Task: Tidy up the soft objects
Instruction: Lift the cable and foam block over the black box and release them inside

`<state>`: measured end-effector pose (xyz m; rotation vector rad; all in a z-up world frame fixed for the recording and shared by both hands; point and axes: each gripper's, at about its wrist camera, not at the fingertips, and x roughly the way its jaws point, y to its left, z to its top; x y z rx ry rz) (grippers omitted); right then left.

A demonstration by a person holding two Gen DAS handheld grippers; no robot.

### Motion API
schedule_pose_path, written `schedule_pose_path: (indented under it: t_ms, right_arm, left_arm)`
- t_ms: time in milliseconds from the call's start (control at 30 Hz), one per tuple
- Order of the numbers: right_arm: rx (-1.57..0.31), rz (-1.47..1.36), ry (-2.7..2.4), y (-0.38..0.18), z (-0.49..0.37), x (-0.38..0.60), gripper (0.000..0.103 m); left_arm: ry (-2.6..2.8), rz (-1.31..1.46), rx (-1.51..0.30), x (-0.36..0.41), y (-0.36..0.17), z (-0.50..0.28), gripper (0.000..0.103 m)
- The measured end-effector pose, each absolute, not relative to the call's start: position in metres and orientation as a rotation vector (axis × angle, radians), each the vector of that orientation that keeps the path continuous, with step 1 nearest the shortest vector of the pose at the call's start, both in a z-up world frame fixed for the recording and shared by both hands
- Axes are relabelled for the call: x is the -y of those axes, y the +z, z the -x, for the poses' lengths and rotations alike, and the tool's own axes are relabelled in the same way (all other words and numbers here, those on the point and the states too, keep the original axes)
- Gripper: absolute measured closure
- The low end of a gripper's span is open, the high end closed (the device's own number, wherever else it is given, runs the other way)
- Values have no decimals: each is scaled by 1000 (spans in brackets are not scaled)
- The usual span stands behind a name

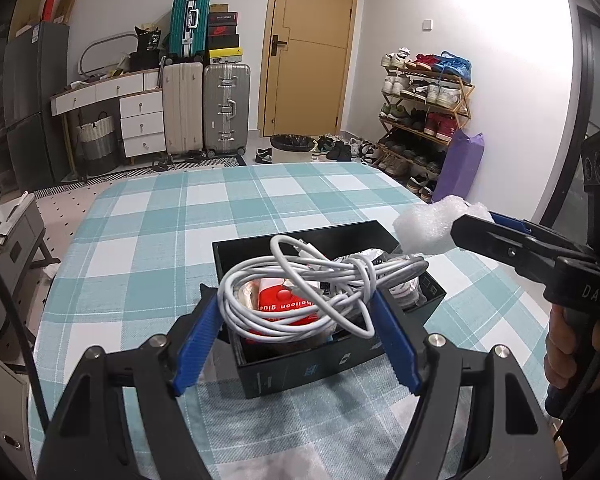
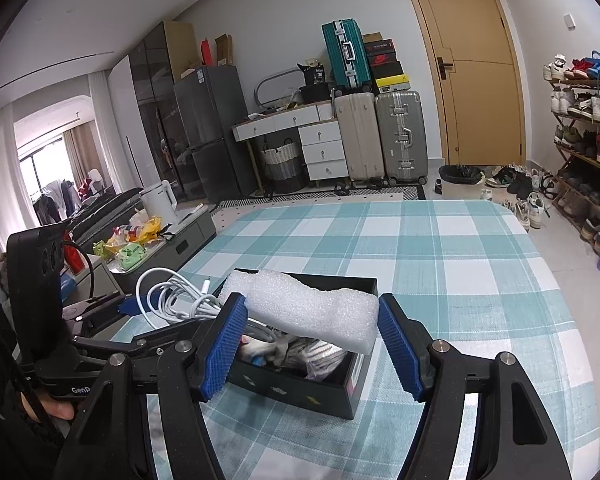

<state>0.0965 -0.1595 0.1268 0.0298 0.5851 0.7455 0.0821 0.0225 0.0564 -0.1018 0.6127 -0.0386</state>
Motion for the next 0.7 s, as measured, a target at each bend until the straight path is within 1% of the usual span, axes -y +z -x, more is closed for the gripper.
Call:
schedule_pose_path:
  t_ms: [367, 700]
  right_arm:
    - [-588, -1, 761, 129, -111, 137, 35]
    - [-613, 26, 752, 117, -134, 116, 35]
  left_arm:
    - [-39, 67, -638, -13, 47, -96, 28]
    - [-32, 48, -670, -13, 31, -110, 28]
